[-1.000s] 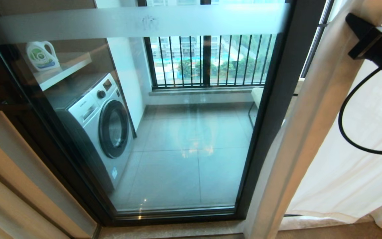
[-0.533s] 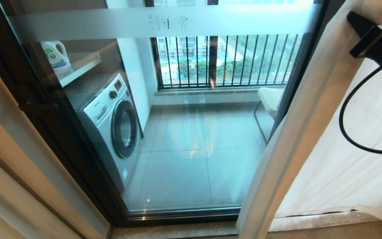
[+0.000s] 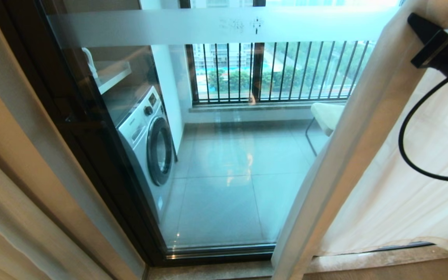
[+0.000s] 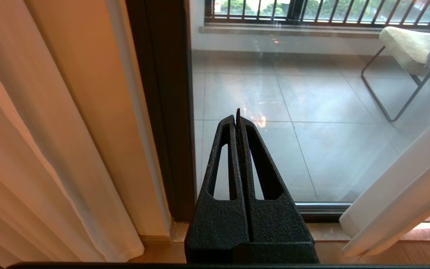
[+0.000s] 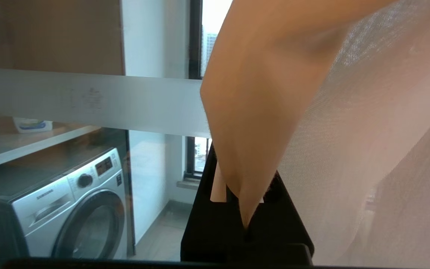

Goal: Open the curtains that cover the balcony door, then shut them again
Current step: Close the inner curtains on both sides

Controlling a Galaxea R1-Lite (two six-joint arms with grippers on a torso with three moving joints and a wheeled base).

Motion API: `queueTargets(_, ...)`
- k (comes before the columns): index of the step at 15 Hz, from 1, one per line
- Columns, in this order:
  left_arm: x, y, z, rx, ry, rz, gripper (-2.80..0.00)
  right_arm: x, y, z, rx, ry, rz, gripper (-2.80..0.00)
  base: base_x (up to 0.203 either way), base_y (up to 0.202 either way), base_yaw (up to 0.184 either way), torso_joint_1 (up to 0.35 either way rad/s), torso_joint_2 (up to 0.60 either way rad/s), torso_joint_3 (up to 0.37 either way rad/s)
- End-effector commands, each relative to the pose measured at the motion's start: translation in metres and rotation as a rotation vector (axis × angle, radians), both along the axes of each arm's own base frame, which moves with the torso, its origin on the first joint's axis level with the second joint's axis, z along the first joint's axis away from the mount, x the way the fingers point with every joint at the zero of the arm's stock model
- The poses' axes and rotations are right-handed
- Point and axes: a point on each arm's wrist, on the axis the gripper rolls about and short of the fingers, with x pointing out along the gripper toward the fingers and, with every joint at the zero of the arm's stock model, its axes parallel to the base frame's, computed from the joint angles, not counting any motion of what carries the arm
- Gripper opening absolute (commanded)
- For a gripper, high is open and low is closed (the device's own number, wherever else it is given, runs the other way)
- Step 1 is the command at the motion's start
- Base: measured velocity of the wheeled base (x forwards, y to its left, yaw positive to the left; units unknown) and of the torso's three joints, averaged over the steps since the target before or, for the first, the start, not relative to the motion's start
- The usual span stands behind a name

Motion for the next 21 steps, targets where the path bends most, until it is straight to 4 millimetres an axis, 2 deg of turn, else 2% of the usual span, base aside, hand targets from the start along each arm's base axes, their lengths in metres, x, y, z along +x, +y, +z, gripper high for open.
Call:
queueTargets(1, 0.0, 0.0, 0.0, -0.002, -0.002, -0.001, -2.8, -0.001, 0.0, 0.001, 0.0, -0.007, 0.002, -2.8, 0.0, 0.098, 0.003, 0.002, 0.0, 0.002)
queueTargets(16, 0.0, 0.0, 0.0, -0.004, -0.002, 0.001, -2.8, -0.007, 0.0, 0.006, -0.019, -0.03, -0.011, -2.8, 0.0, 0.0, 0.0, 0.0, 0.0, 0.0)
queueTargets(21, 0.0, 0.0, 0.0, -0.004, -0.002, -0.001, -2.8, -0.005, 0.039, 0.007, -0.085, -0.06, 0.072, -2.8, 0.0, 0.0, 0.0, 0.0, 0.0, 0.0)
